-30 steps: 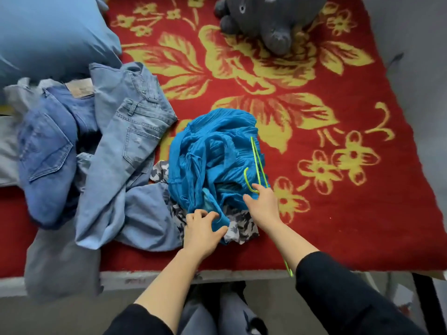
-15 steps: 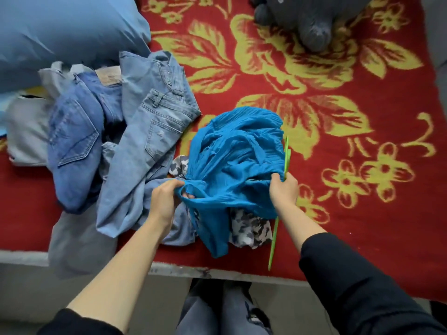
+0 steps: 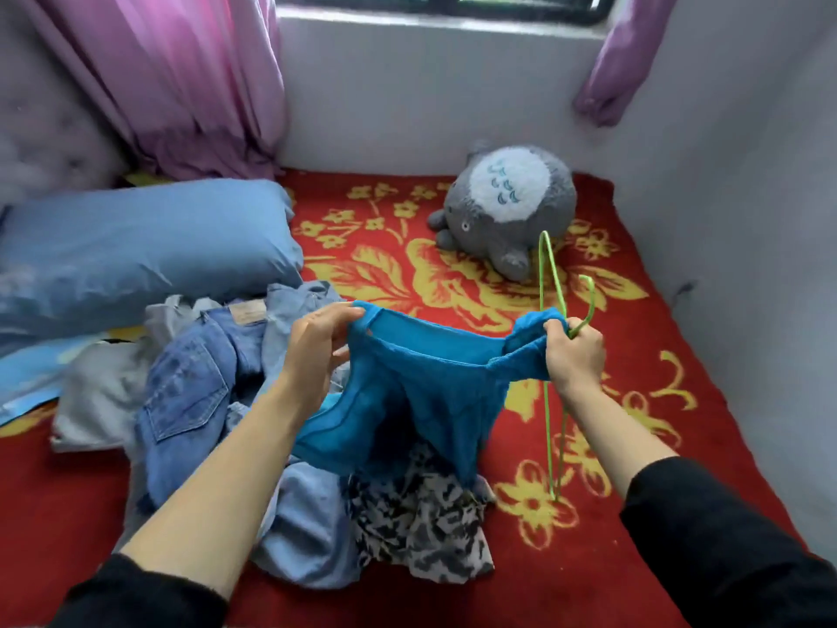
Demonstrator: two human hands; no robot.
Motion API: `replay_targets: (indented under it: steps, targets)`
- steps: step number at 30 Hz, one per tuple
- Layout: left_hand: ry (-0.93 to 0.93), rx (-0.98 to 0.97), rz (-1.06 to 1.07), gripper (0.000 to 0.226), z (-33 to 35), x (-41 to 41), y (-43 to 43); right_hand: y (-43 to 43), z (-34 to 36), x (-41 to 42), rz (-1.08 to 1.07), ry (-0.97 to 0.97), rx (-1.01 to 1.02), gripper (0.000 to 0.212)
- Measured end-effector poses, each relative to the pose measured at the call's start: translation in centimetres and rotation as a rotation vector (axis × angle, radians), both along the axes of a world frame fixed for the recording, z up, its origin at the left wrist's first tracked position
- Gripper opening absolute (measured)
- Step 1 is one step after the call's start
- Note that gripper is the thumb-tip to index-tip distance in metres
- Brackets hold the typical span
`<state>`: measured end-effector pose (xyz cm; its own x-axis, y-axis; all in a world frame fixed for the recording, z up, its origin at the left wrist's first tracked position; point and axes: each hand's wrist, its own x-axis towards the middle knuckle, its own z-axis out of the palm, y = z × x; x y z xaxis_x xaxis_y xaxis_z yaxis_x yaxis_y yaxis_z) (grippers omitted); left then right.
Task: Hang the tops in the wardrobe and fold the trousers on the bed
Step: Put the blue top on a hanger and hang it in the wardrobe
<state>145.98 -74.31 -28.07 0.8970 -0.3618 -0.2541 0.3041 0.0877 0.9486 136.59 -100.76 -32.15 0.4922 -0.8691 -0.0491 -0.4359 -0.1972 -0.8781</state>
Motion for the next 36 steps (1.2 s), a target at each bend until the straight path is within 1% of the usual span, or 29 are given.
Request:
replay_targets:
  steps: [1, 2, 4, 7, 9, 11, 12, 14, 15, 16, 18, 19, 22, 24, 27, 29, 30, 31, 33, 34, 36]
  targets:
    - [-0.037, -0.007, -0.037, 0.006, 1.9, 0.3, -0.1, -0.2, 1.5, 0.0, 0.001, -0.015, -0.032, 0.028]
    - [-0.073, -0.009, -0.066, 0.011, 3.5, 0.6, -0.3, -0.3, 2.9, 0.0, 0.008, -0.031, -0.066, 0.027]
    - [-0.133, 0.011, -0.126, 0.029, 6.6, 1.3, -0.7, -0.5, 5.3, 0.0, 0.040, -0.056, -0.097, 0.021]
    - [-0.217, 0.061, -0.235, 0.030, 9.9, 1.7, -1.8, 0.2, 8.2, 0.3, 0.111, -0.116, -0.039, 0.011]
    - [-0.168, 0.047, -0.288, 0.027, 11.0, 1.6, -2.6, 1.4, 9.3, 0.3, 0.195, -0.202, 0.108, 0.006]
    - [-0.051, 0.000, -0.371, 0.020, 11.4, 1.2, -3.4, 3.1, 9.5, 0.1, 0.329, -0.244, 0.364, 0.020]
    - [-0.015, -0.018, -0.409, 0.017, 11.4, 1.0, -3.7, 4.0, 9.0, 0.1, 0.407, -0.238, 0.478, 0.030]
    - [0.010, -0.043, -0.434, 0.014, 11.3, 0.8, -4.3, 6.1, 7.9, -0.1, 0.551, -0.176, 0.625, 0.045]
    - [0.012, -0.053, -0.432, 0.013, 11.3, 0.8, -4.6, 7.0, 7.4, -0.1, 0.598, -0.144, 0.666, 0.047]
    - [0.009, -0.058, -0.422, 0.013, 11.3, 0.7, -4.8, 7.9, 7.1, -0.1, 0.620, -0.136, 0.688, 0.040]
    - [-0.022, -0.031, -0.396, 0.015, 10.9, 0.6, -4.7, 8.7, 7.0, 0.2, 0.572, -0.179, 0.691, 0.014]
    - [-0.054, 0.009, -0.382, 0.018, 10.5, 0.6, -4.4, 8.6, 7.2, 0.5, 0.530, -0.202, 0.676, 0.014]
    - [-0.110, 0.115, -0.341, 0.043, 7.9, 0.4, -2.8, 8.1, 8.8, 1.0, 0.474, -0.275, 0.608, 0.024]
    - [-0.077, 0.168, -0.334, 0.042, 5.2, -0.4, -1.9, 7.8, 9.9, 1.1, 0.471, -0.277, 0.546, 0.026]
    - [-0.058, 0.341, -0.460, 0.042, 0.9, -2.7, -1.2, 7.7, 10.9, 1.2, 0.486, -0.280, 0.485, 0.027]
    - [-0.055, 0.464, -0.577, 0.053, -1.8, -4.2, -1.4, 7.7, 11.2, 1.4, 0.494, -0.277, 0.466, 0.024]
    - [-0.068, 0.512, -0.596, 0.054, -3.0, -4.7, -1.7, 7.7, 11.4, 1.5, 0.497, -0.275, 0.462, 0.024]
    - [-0.115, 0.557, -0.557, 0.049, -4.0, -4.9, -2.1, 7.7, 11.5, 1.5, 0.503, -0.271, 0.458, 0.025]
    - [-0.317, 0.683, -0.312, 0.032, -4.5, -4.6, -2.9, 7.5, 11.8, 1.4, 0.521, -0.253, 0.431, 0.028]
    - [-0.412, 0.714, -0.181, 0.032, -4.0, -4.3, -3.3, 7.4, 12.0, 1.3, 0.535, -0.240, 0.411, 0.029]
    - [-0.567, 0.659, 0.007, 0.044, -2.1, -3.5, -3.9, 6.9, 12.3, 1.2, 0.567, -0.222, 0.373, 0.030]
